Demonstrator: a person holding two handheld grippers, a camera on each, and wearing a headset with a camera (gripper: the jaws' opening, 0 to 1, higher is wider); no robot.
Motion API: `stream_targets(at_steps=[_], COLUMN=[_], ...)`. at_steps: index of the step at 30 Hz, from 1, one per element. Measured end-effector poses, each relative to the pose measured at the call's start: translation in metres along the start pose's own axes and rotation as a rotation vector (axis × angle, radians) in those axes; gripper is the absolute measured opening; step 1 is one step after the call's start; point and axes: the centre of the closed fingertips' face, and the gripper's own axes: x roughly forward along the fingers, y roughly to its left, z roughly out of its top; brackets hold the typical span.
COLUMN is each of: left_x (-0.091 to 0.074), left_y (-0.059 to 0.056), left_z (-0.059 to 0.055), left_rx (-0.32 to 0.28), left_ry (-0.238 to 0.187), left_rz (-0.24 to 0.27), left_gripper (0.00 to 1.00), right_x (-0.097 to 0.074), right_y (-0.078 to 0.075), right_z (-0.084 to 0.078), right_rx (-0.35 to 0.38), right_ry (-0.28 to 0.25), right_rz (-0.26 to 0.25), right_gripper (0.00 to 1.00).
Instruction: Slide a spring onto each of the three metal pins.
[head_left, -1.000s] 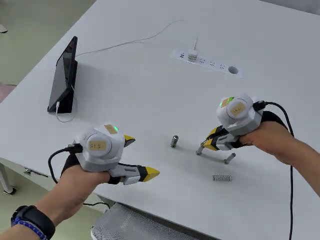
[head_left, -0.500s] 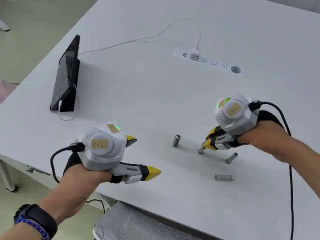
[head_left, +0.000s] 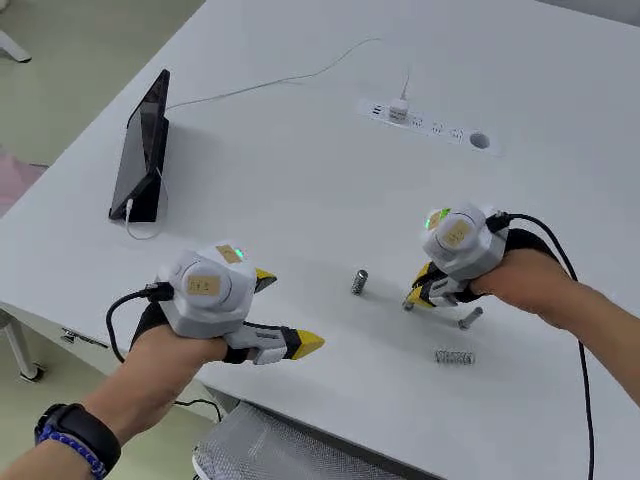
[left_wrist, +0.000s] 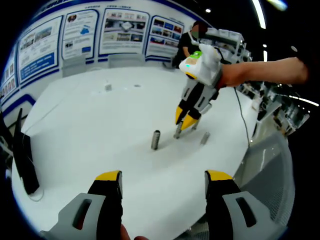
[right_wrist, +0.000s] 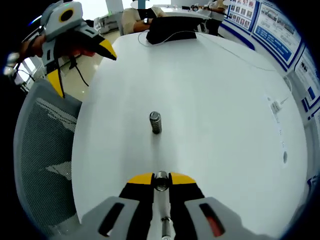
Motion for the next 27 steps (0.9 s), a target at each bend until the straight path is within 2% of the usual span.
stream_targets(at_steps=[7,13,16,20,24,27], left_x=[0.001,0.001,0.000,0.001,0.002,0.003], left_y=[0.001,0.001,0.000,-0.001,-0.004,-0.007], left_z=[-0.005,-0.006,-0.006,-0.004,0.000,0.003], left_rx=[-0.021,-0.030,-0.031,-0.033,-0.030,-0.024], left_ry=[0.002,0.000,-0.002,-0.005,-0.010,-0.013], left_rz=[0.003,0.005,0.005,0.002,-0.004,-0.010], left_gripper=[0.67,0.67,0.67,0.67,0.67,0.67], right_x=[0.010,0.011,0.008,0.004,-0.007,-0.019], right_y=[0.001,0.001,0.001,0.002,-0.002,-0.006], right_z=[-0.006,-0.007,-0.006,-0.008,-0.008,-0.005], right_rx=[0.018,0.029,0.042,0.075,0.072,0.114], right_ry=[0.001,-0.006,-0.020,-0.026,-0.040,-0.092], right_rz=[-0.007,-0.005,-0.002,0.011,-0.019,-0.052], right_gripper=[0.13,0.13,0.15,0.25,0.30,0.34])
